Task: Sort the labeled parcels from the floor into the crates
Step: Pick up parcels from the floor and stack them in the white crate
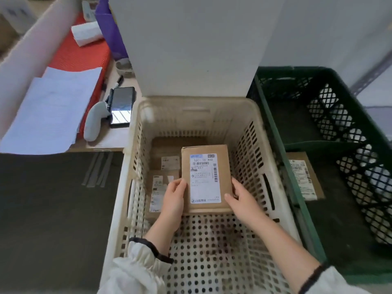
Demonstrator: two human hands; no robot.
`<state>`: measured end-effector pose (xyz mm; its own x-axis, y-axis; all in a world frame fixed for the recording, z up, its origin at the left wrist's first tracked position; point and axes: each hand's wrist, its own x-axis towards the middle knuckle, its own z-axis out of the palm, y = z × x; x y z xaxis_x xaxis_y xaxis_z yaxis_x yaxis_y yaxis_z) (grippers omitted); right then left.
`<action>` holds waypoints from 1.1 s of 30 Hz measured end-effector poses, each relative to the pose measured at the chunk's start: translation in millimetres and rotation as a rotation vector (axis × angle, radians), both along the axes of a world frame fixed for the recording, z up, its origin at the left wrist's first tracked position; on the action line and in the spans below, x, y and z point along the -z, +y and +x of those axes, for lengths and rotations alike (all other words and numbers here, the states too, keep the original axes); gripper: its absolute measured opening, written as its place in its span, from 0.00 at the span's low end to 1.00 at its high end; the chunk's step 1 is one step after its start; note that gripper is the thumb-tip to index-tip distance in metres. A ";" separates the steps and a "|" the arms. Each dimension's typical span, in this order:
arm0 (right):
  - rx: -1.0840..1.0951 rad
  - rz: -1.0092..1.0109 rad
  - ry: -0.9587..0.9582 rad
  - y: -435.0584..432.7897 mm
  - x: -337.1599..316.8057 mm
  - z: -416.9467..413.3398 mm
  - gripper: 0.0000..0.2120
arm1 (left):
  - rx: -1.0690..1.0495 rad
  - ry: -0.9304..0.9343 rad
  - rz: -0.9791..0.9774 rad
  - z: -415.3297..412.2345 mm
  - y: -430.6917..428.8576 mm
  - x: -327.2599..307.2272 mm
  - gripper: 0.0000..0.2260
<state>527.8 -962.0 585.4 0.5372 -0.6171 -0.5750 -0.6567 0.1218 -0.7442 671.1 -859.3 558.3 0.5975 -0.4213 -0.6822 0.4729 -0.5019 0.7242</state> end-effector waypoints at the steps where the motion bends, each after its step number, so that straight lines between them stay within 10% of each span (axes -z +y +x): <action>1: 0.003 0.020 0.016 -4.7 13.0 2.0 0.27 | 0.016 0.006 0.009 2.7 -2.7 10.9 0.10; 33: 0.026 0.142 0.276 -5.9 159.6 38.0 0.30 | 0.260 -0.330 0.316 24.0 -5.4 134.2 0.23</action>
<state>565.8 -967.9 425.9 0.3342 -0.5317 -0.7782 -0.8270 0.2307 -0.5127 695.1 -864.7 424.2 0.7051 -0.3883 -0.5933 0.0762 -0.7903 0.6079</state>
